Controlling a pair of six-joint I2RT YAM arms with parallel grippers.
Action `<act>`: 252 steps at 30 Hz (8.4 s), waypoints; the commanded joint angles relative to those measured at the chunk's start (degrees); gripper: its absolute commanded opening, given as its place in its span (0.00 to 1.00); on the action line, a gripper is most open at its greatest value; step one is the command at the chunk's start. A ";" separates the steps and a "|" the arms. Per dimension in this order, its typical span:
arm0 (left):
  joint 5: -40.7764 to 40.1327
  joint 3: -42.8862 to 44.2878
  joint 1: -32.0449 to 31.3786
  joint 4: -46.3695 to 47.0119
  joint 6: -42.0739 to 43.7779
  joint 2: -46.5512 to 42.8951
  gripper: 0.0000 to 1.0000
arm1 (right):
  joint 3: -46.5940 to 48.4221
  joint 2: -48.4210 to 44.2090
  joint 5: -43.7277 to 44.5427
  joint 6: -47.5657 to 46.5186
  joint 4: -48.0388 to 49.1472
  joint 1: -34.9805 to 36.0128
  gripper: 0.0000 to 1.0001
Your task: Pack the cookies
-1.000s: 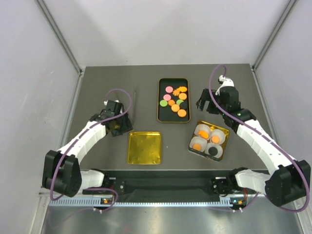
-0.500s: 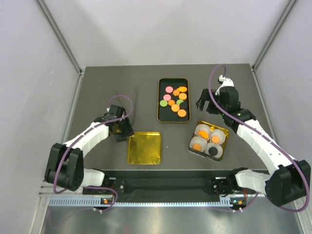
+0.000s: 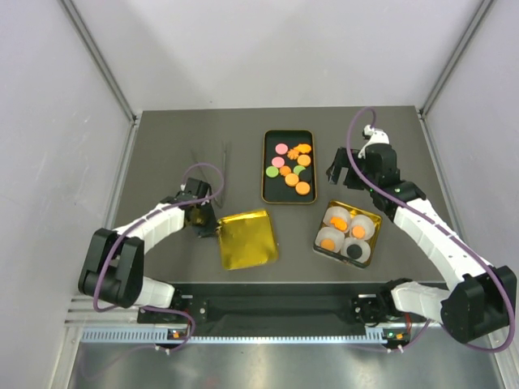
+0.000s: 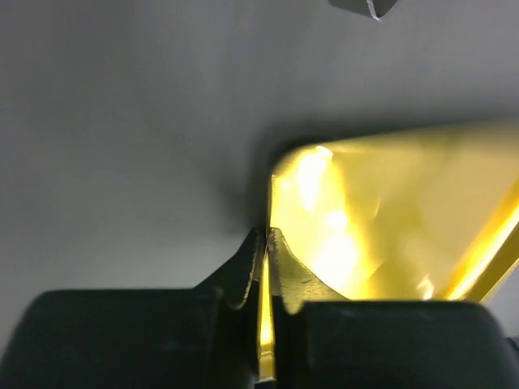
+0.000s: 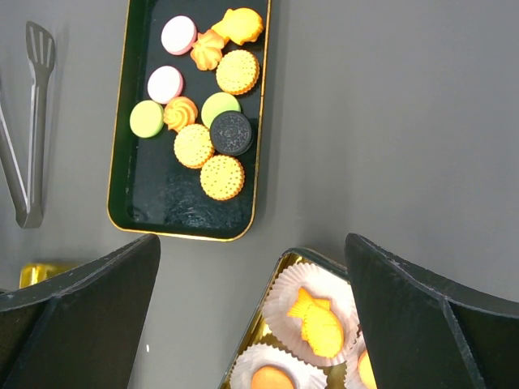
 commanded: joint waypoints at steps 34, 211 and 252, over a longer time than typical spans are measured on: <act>8.28 22.04 -0.34 -7.89 6.80 -8.88 0.00 | 5.81 7.90 -19.76 2.79 10.42 12.62 0.90; 36.93 11.76 -17.13 56.45 -18.08 2.02 0.00 | -12.30 5.88 -10.80 1.12 -4.70 -20.44 0.12; 41.24 8.95 -17.04 70.25 -27.74 14.76 0.01 | -4.74 1.84 -9.84 -0.64 -11.99 -10.23 0.56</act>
